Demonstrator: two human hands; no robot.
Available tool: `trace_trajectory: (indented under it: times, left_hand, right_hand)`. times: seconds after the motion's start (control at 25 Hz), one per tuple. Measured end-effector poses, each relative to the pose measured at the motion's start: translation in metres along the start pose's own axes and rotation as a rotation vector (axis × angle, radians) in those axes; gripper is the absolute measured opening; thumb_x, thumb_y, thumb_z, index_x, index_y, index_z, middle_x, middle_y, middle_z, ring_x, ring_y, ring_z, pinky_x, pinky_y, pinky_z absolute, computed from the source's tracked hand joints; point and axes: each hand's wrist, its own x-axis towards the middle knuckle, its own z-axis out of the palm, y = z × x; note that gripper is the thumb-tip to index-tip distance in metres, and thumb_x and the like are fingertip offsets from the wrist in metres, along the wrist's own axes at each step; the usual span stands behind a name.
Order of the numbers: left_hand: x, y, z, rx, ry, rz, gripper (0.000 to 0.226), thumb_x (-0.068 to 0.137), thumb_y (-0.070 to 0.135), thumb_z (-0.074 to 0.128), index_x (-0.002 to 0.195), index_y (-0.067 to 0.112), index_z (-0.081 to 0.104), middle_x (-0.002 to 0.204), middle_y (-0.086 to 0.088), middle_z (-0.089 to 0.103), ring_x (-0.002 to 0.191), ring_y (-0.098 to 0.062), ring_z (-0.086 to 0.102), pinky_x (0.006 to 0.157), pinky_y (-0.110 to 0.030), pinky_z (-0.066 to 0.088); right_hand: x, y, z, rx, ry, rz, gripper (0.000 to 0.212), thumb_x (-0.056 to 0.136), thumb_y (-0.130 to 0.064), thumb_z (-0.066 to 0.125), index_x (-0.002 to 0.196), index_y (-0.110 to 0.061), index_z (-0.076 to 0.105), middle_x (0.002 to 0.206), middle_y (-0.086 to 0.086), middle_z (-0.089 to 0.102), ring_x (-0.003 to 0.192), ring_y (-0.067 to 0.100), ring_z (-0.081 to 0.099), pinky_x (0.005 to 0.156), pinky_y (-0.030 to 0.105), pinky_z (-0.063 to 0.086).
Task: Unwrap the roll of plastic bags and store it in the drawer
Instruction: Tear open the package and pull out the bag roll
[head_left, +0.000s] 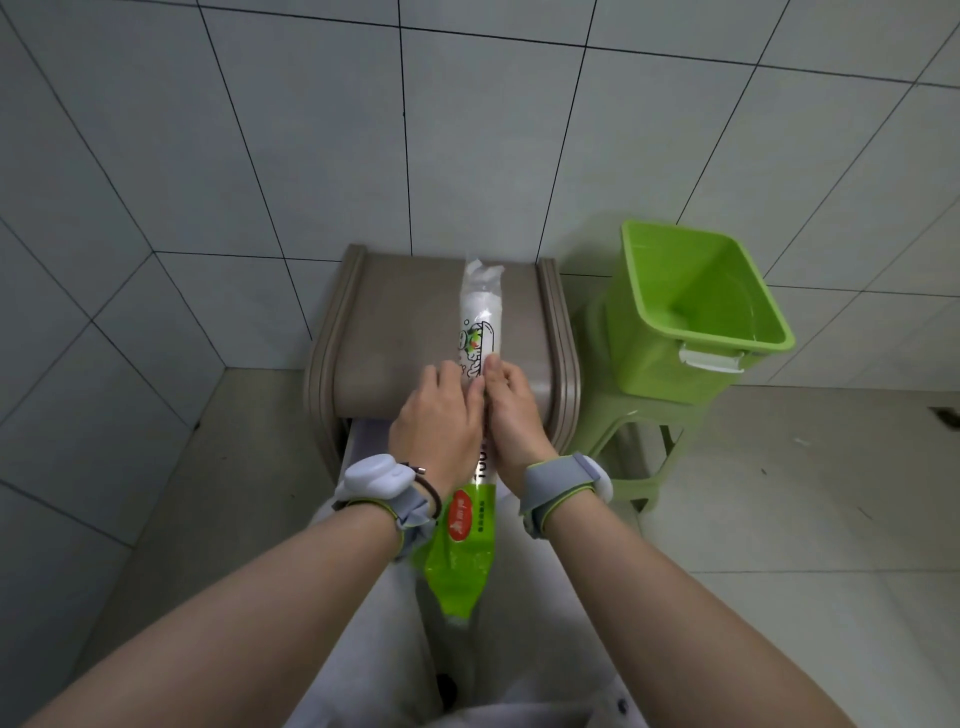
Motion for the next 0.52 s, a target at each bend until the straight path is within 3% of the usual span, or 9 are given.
trace_trajectory:
  times: [0.16,0.4,0.52]
  left_hand:
    - [0.0005,-0.0044,-0.0017,-0.060,-0.002,0.031,0.030,0.100,0.040,0.032,0.093,0.013,0.043,0.095,-0.011,0.055,0.084,-0.043,0.059,0.064,-0.043,0.044]
    - [0.0050,0.0034,0.0040,-0.026,0.058,0.042,0.026,0.102,0.027,0.035,0.095,0.006,0.050,0.100,-0.014,0.052,0.079,-0.041,0.057,0.058,-0.040,0.034]
    - [0.0088,-0.0043,0.0037,-0.165,0.102,0.042,0.025,0.101,0.022,0.037,0.086,0.005,0.048,0.090,-0.018,0.055,0.076,-0.041,0.055,0.060,-0.037,0.030]
  right_hand:
    - [-0.0007,-0.0064,0.0014,0.112,-0.004,0.050,0.054,0.091,-0.043,0.064,0.130,-0.011,0.045,0.109,0.012,0.063,0.088,0.021,0.069,0.076,0.036,0.058]
    - [0.0028,0.0018,0.0098,-0.058,0.107,-0.011,0.044,0.097,-0.046,0.052,0.122,-0.010,0.048,0.090,0.006,0.064,0.077,0.017,0.063,0.077,0.038,0.054]
    - [0.0036,0.0018,0.0041,-0.050,0.112,-0.034,0.046,0.102,-0.041,0.044,0.118,0.001,0.053,0.096,0.017,0.065,0.085,0.026,0.063,0.084,0.046,0.054]
